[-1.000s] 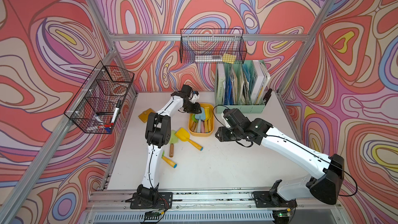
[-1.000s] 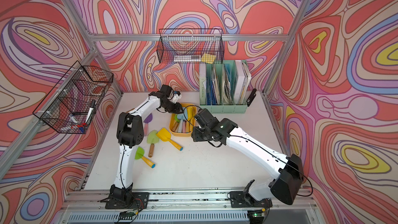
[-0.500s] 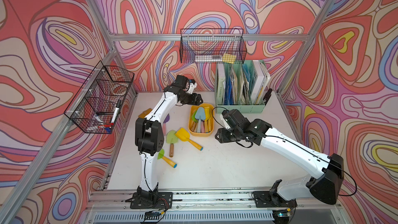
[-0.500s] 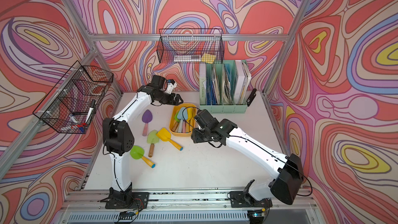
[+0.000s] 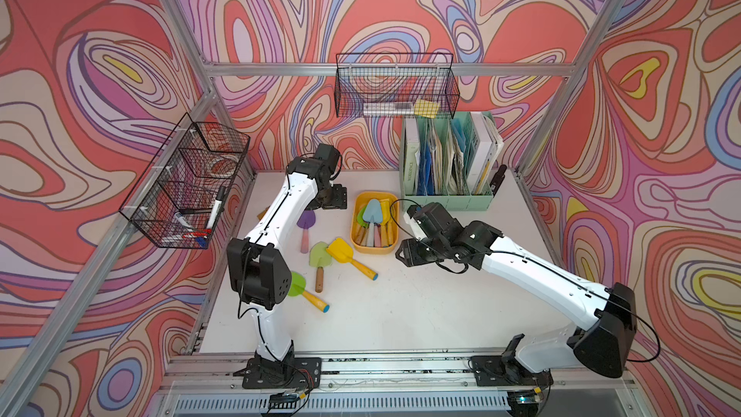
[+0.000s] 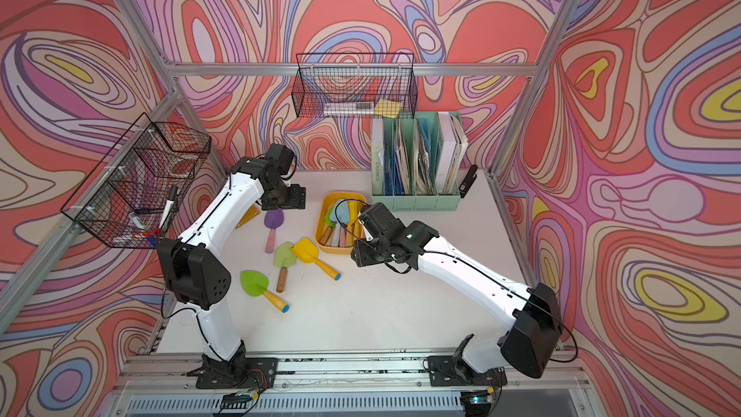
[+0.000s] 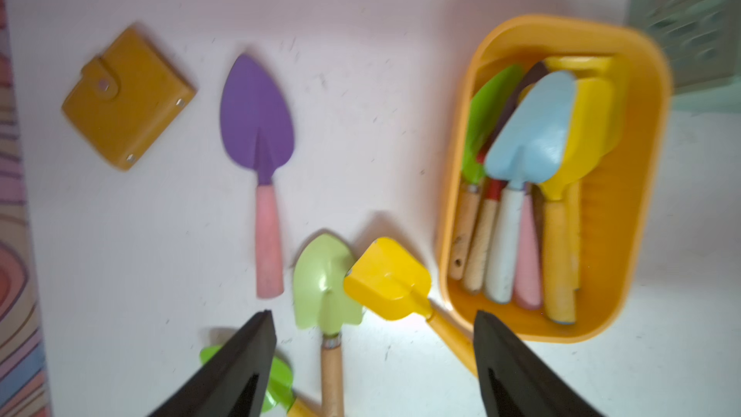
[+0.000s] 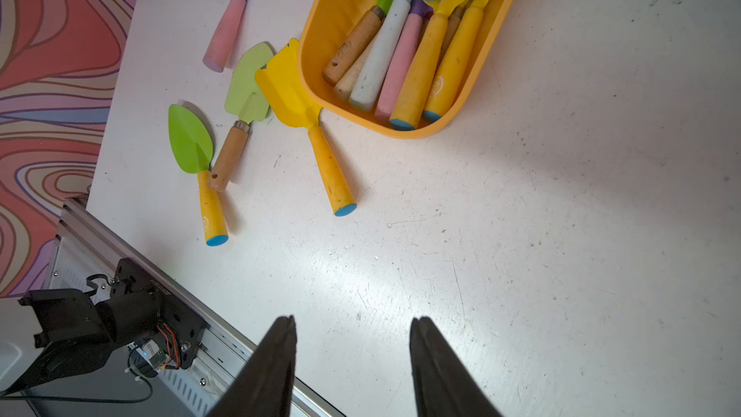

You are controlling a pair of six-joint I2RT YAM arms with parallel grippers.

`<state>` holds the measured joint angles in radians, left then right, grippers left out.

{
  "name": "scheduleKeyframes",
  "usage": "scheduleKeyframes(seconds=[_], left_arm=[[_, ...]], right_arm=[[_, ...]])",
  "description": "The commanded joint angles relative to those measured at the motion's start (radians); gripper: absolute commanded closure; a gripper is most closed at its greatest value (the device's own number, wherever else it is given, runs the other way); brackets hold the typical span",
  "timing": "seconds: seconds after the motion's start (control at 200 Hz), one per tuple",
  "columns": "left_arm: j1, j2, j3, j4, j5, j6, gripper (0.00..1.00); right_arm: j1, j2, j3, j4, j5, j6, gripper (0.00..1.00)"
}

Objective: Put the shovel into the storage box
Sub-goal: Pick up the shovel from the center of the board.

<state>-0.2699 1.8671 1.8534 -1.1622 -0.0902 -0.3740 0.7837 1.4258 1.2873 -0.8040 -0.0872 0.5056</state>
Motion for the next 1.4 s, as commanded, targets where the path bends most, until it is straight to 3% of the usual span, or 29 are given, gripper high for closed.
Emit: scheduleKeyframes(seconds=[0.0, 0.16, 0.31, 0.551, 0.921, 1.392], left_arm=[[0.03, -0.05, -0.127, -0.093, -0.083, -0.077, 0.18], [0.115, -0.086, -0.329, 0.06, 0.005, -0.093, 0.2], [0.166, -0.058, -0.403, 0.156, 0.061, -0.056, 0.21], [0.217, 0.025, -0.423, 0.25, 0.149, -0.022, 0.22], [0.266, 0.103, -0.364, 0.267, 0.123, 0.008, 0.25], [0.267, 0.163, -0.344, 0.278, 0.11, 0.01, 0.47]], right_arm=[[-0.007, 0.015, -0.015, 0.035, -0.035, -0.025, 0.53], [-0.006, 0.015, -0.022, 0.035, -0.043, -0.034, 0.53], [-0.007, 0.015, -0.034, 0.038, -0.045, -0.035, 0.54], [-0.006, 0.027, -0.041, 0.049, -0.045, -0.017, 0.54], [-0.007, 0.063, -0.023, 0.056, -0.044, 0.004, 0.54], [-0.007, 0.06, -0.031, 0.055, -0.041, 0.009, 0.54]])
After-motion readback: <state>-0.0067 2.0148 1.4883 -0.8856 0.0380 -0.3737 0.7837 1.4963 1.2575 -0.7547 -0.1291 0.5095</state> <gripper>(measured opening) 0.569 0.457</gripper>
